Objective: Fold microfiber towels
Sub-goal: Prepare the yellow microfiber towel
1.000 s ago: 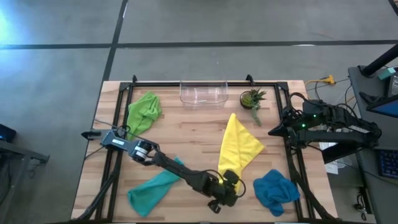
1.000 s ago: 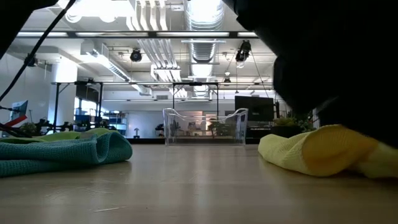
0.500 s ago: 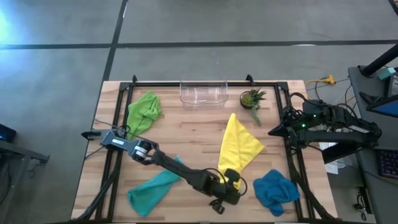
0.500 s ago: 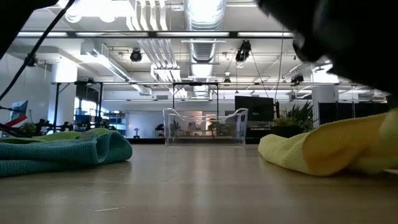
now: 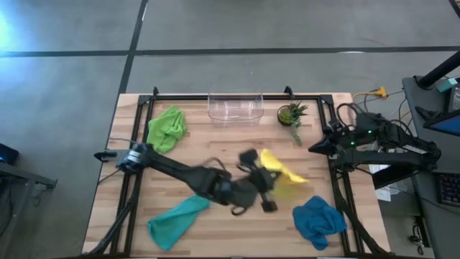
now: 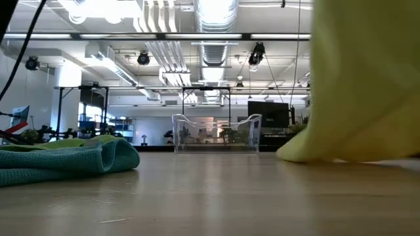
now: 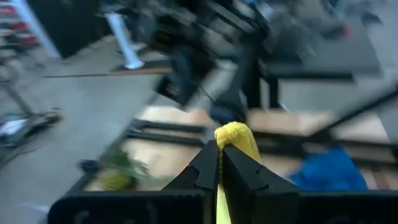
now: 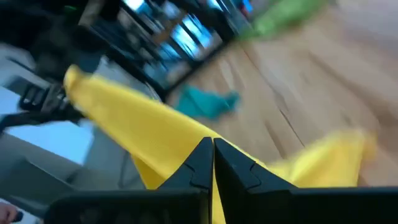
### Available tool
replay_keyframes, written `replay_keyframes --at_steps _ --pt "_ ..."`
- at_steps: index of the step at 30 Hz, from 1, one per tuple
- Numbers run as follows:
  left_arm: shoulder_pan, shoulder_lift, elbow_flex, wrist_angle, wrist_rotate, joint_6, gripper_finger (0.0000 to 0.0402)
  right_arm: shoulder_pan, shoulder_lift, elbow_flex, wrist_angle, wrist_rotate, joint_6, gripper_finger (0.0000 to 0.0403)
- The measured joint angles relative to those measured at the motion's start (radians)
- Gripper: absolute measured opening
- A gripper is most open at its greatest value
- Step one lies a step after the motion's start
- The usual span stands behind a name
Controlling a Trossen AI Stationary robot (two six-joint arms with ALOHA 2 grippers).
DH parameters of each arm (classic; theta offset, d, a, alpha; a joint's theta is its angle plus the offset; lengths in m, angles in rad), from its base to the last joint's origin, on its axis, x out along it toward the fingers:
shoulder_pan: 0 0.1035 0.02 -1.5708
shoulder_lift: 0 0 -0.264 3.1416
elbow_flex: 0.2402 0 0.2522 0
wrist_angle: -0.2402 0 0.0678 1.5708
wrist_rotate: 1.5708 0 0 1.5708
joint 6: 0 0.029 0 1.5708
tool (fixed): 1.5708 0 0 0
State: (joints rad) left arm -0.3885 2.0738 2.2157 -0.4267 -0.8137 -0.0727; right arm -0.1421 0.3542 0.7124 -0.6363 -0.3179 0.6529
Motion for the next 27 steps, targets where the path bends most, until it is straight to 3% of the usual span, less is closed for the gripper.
replay_keyframes --at_steps 8,15,20,27 --pt "0.057 -0.138 -0.014 -0.01 -0.059 0.004 0.0 0.0 0.05 -0.006 0.511 0.0 -0.021 0.0009" --pt "0.112 -0.192 -0.014 -0.027 -0.059 0.033 0.0 0.026 0.209 -0.008 0.612 -0.013 -0.016 0.0014" --pt "0.135 -0.229 -0.014 -0.038 -0.059 0.086 0.0 0.105 0.336 -0.003 0.739 0.032 -0.065 0.0055" --pt "0.168 -0.281 -0.014 -0.045 -0.059 0.114 0.0 0.217 0.495 0.069 0.755 0.112 -0.227 0.0146"
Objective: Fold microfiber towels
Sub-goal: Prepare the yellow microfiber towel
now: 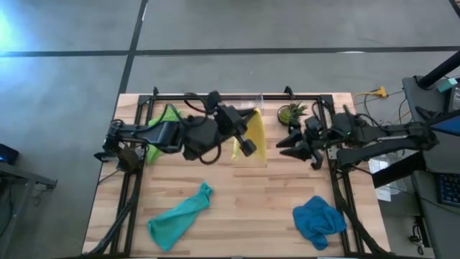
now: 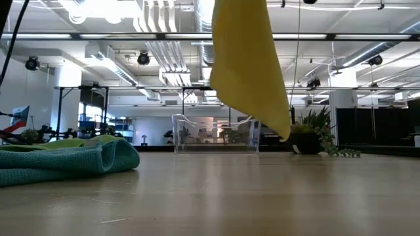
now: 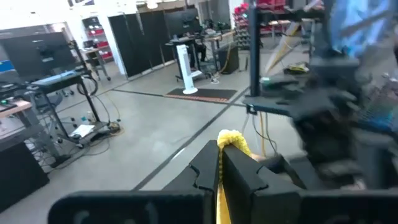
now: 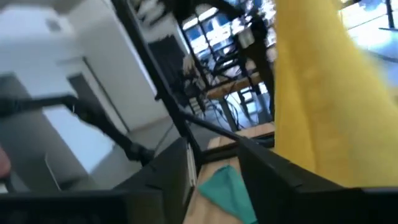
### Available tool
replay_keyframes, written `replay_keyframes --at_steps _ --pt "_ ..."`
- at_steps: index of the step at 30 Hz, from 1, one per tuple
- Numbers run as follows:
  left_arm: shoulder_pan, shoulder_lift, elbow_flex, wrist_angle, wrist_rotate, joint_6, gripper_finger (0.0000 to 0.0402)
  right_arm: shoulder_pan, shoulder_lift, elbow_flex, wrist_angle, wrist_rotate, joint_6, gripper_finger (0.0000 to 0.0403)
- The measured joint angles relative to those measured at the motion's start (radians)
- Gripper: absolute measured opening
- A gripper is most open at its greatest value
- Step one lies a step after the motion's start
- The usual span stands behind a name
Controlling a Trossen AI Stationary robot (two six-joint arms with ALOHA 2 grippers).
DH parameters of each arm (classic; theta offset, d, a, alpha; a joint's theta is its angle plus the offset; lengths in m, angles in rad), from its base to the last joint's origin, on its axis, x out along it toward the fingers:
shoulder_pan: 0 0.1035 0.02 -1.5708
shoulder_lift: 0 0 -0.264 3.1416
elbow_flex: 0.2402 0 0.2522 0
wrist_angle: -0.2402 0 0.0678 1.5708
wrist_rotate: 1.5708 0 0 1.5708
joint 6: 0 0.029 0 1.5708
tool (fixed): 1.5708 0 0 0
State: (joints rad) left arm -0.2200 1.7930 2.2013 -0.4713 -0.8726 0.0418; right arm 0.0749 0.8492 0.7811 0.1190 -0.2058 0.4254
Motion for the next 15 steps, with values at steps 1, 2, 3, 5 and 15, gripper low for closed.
replay_keyframes --at_steps 1,2,3,5,15 --pt "0.007 -0.007 0.0 0.0 0.0 0.001 0.0 0.013 0.021 0.013 -0.003 0.0 -0.025 0.0156" --pt "0.013 -0.013 0.0 -0.001 0.0 0.001 0.0 0.024 0.039 0.026 -0.003 0.0 -0.046 0.0165" --pt "0.022 -0.014 0.0 0.001 0.0 0.002 0.0 0.036 0.055 0.039 -0.003 0.0 -0.069 0.0173" --pt "0.038 -0.023 0.0 -0.001 0.0 0.002 0.0 0.06 0.086 0.06 -0.016 0.004 -0.111 0.0183" --pt "0.087 -0.032 0.005 0.129 -0.002 0.074 0.0 0.285 0.235 0.291 -0.36 0.473 -0.38 0.0177"
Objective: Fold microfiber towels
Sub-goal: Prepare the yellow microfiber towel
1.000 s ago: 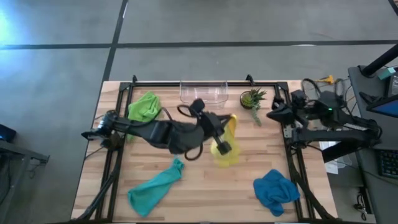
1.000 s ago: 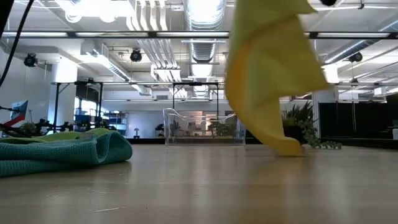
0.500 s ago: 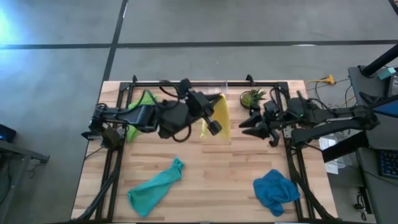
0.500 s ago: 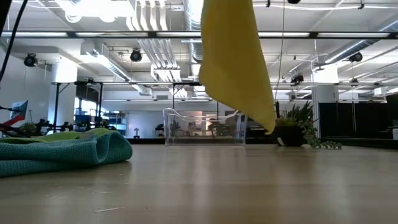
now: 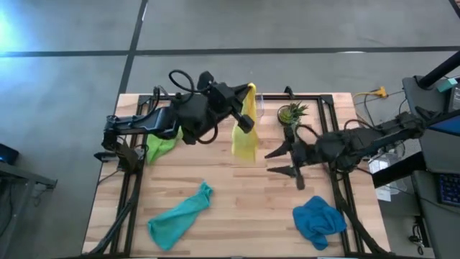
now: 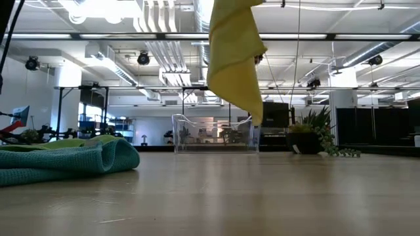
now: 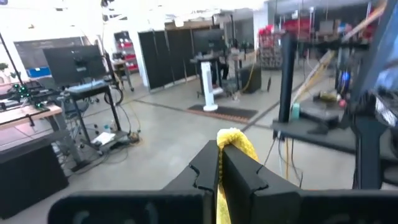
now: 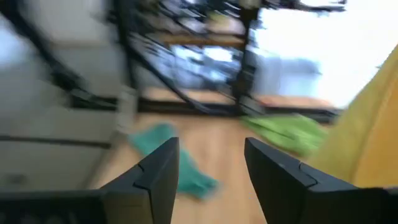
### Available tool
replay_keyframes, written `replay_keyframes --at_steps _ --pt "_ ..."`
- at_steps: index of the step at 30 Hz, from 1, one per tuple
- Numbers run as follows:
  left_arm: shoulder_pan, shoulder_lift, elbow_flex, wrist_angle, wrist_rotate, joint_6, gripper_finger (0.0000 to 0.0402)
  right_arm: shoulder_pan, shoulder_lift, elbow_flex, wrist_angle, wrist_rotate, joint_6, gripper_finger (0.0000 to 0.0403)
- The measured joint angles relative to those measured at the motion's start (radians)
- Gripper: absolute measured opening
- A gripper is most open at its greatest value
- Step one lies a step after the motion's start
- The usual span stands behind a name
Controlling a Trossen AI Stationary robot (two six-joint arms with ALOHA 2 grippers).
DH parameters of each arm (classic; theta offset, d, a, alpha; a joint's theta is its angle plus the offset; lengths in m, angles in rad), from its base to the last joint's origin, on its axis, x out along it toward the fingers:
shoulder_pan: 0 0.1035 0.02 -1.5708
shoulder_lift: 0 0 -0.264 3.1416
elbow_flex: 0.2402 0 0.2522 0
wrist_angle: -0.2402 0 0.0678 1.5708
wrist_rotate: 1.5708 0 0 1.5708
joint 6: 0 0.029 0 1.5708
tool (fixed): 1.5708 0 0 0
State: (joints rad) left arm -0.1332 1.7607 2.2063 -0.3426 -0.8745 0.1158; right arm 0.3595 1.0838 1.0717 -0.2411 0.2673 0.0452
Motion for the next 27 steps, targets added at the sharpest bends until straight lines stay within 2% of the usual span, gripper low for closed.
replay_keyframes --at_steps 2,5,9,14,20,27 --pt "0.003 -0.002 0.0 0.057 0.0 0.001 0.0 0.042 0.04 0.053 -0.099 0.172 -0.002 0.0173" --pt "0.003 -0.012 0.0 0.107 -0.001 0.026 0.0 0.073 0.096 0.107 -0.204 0.35 0.054 0.0171" --pt "0.003 -0.025 0.001 0.142 -0.001 0.03 0.0 0.073 0.135 0.114 -0.252 0.473 0.211 0.0174" --pt "0.003 -0.047 0.003 0.164 0.002 0.029 0.0 0.046 0.142 0.068 -0.241 0.52 0.334 0.0171" --pt "0.001 -0.05 0.003 0.186 0.032 0.029 0.0 0.01 0.155 0.005 -0.156 0.52 0.355 0.0176" --pt "0.001 -0.051 0.002 0.204 0.037 0.031 0.0 -0.021 0.227 0.005 -0.009 0.391 0.338 0.018"
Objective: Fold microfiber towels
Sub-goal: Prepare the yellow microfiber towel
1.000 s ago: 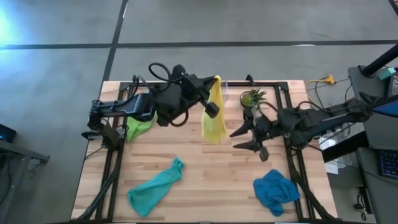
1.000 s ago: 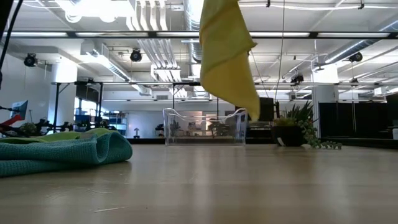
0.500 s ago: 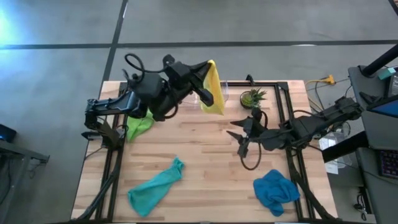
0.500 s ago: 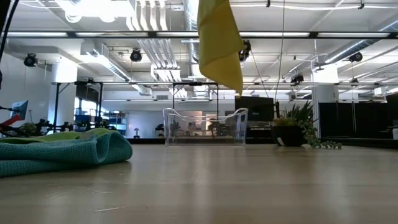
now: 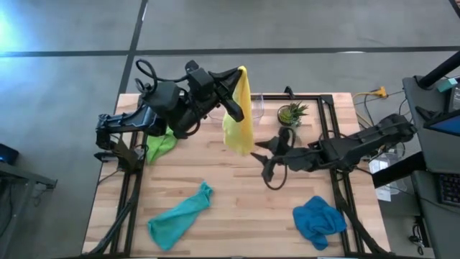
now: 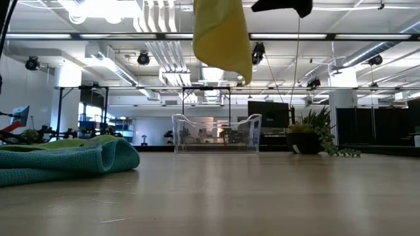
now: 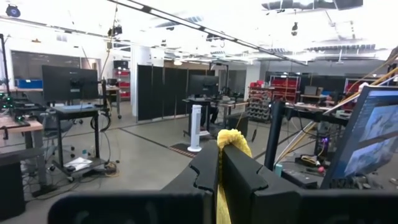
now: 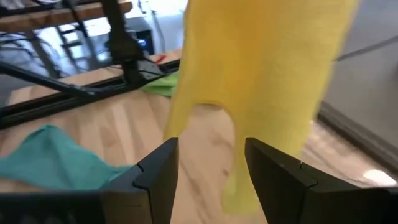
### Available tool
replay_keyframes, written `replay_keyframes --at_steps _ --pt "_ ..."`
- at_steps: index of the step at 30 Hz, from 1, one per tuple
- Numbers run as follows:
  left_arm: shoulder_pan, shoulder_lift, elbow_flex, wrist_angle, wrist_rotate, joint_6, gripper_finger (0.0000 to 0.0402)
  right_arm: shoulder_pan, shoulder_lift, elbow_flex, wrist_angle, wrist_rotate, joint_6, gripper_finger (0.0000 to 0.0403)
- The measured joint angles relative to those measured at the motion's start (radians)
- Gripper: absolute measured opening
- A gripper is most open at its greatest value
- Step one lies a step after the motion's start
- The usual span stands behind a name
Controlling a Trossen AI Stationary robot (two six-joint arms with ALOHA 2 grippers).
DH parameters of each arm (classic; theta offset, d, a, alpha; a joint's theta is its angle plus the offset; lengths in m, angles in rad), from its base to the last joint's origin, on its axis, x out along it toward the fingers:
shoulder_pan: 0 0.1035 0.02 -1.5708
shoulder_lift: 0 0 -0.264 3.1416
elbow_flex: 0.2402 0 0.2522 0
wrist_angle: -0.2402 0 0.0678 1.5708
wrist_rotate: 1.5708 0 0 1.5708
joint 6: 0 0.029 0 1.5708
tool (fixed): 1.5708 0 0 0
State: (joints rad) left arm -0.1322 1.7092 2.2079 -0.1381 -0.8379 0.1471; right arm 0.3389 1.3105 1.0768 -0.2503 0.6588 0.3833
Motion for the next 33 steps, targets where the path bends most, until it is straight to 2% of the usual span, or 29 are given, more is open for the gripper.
replay_keyframes --at_steps 5,17,27,33 --pt "0.0 0.0 0.0 0.001 0.0 0.043 0.0 0.001 0.045 0.036 0.029 -0.011 -0.065 0.0179" --pt "0.0 0.0 0.0 0.005 0.0 0.043 0.0 -0.03 0.107 0.08 0.03 -0.011 -0.104 0.0178" --pt "0.0 0.0 0.0 0.009 0.001 0.045 0.0 -0.056 0.079 0.08 0.022 0.067 -0.104 0.0178" --pt "0.0 -0.001 0.0 0.032 0.002 0.053 0.0 -0.056 0.052 0.08 0.014 0.068 -0.117 0.0178"
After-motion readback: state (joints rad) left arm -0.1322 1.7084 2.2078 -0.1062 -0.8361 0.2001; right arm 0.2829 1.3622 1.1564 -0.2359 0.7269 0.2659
